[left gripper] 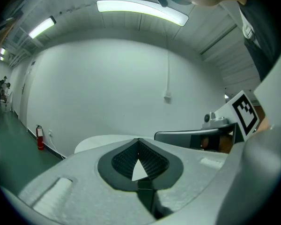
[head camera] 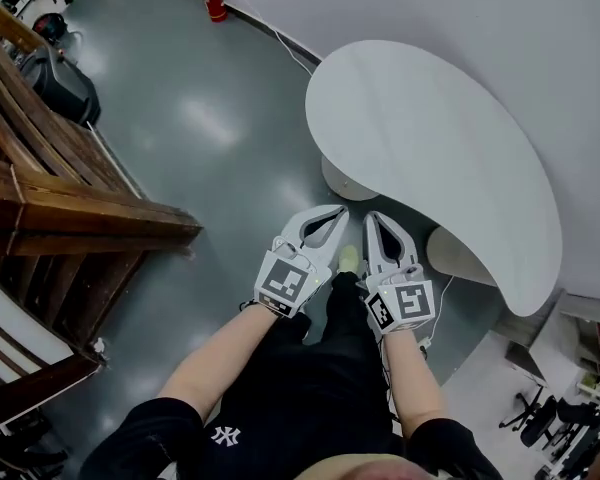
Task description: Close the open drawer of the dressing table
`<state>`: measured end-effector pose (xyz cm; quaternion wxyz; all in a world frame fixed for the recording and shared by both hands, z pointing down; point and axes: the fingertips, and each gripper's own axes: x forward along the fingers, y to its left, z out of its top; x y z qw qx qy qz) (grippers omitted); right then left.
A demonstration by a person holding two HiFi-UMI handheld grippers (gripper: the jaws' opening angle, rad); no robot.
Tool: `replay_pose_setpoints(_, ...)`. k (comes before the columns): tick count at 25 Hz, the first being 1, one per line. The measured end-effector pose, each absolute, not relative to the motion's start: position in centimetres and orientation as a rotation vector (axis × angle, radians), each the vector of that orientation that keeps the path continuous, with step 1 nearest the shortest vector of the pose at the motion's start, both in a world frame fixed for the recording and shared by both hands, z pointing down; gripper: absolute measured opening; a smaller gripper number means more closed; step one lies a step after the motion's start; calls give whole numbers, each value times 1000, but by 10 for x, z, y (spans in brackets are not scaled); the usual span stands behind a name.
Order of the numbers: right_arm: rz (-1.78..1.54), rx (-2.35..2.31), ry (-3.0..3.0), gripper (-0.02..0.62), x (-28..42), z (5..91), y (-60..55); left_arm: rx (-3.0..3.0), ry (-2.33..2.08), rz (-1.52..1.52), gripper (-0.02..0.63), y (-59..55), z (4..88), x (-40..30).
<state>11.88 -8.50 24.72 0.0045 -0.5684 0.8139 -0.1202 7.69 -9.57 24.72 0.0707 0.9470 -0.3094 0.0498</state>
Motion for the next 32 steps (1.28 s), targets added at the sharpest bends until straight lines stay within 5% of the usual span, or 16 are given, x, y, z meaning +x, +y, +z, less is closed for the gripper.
replay_pose_setpoints(15, -219, -1721, 2592, 15, 103, 151, -66, 2887, -976, 58, 9, -69, 148, 62)
replay_pose_setpoints(32, -178, -1732, 2592, 15, 108, 139, -72, 2856, -1031, 41, 9, -72, 147, 56)
